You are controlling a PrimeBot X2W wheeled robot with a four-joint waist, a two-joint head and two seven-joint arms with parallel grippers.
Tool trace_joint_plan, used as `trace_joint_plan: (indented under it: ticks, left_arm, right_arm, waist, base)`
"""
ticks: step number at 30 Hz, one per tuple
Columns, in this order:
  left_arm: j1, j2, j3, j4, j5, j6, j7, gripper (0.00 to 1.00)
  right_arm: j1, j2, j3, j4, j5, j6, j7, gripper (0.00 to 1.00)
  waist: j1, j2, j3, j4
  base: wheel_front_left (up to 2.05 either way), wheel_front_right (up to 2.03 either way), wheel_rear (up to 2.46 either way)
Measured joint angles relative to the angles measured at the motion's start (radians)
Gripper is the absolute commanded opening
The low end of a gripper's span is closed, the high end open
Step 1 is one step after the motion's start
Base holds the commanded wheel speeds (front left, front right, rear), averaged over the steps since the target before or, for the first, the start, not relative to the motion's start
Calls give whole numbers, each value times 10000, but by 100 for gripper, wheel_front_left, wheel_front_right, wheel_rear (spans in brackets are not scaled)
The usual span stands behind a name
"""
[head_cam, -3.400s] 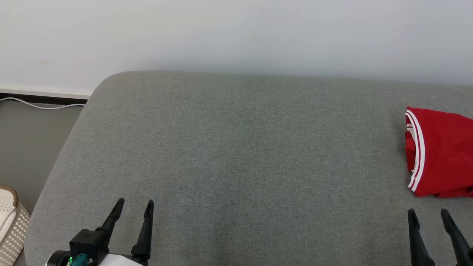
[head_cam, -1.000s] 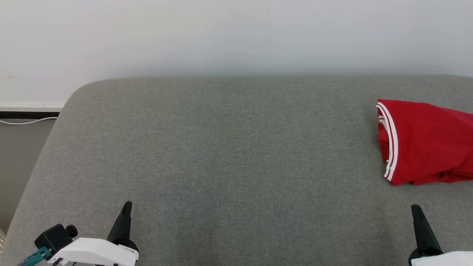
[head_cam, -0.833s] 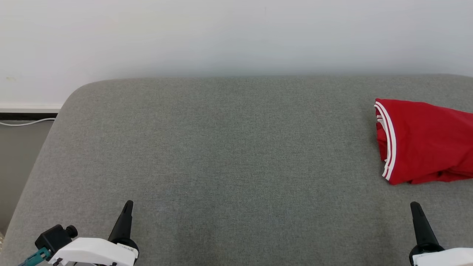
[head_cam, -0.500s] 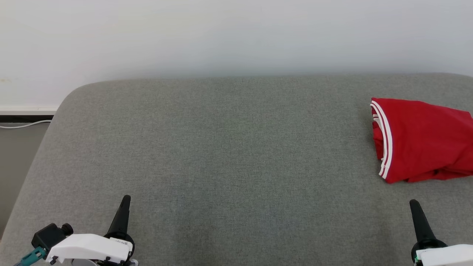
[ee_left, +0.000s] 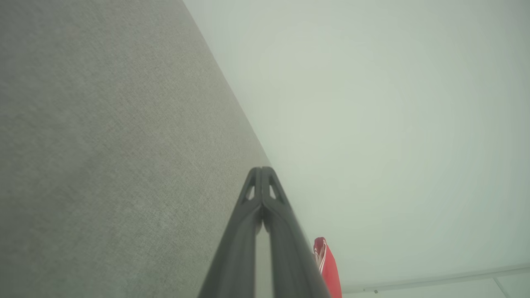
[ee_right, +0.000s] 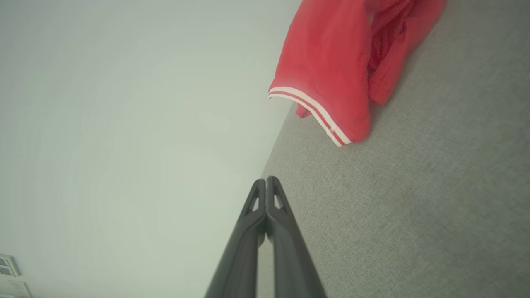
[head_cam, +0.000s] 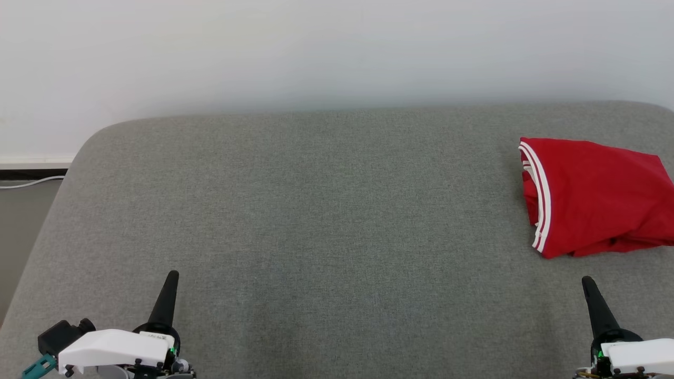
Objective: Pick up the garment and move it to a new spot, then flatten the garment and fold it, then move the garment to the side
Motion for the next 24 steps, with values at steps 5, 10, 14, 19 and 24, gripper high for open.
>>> trace_joint_plan:
  ticks: [5, 10, 14, 19, 24]
  left_arm:
    - [-53, -157, 255, 81, -408, -142, 138, 0]
    - [-56, -314, 474, 163, -773, -345, 249, 0]
    - [-71, -387, 681, 211, -1114, -460, 364, 0]
    - [-202, -606, 918, 291, -1503, -635, 499, 0]
    - [-256, -696, 1172, 385, -1898, -811, 640, 0]
  right_arm:
    - [-154, -19, -6, 196, 546, 0, 115, 0]
    - [-251, -29, -12, 299, 1131, 0, 221, 0]
    - [-413, -35, -17, 374, 1586, 0, 286, 0]
    - [-538, -40, -23, 579, 2165, 0, 347, 0]
    - [-657, -54, -29, 671, 2755, 0, 431, 0]
  waist:
    - [0, 0, -3, -64]
    - [0, 0, -7, -128]
    - [0, 0, -9, -180]
    - [0, 0, -12, -245]
    - [0, 0, -15, -309]
  base:
    - [0, 0, 0]
    - [0, 0, 0]
    - [0, 0, 0]
    - [0, 0, 0]
    - [0, 0, 0]
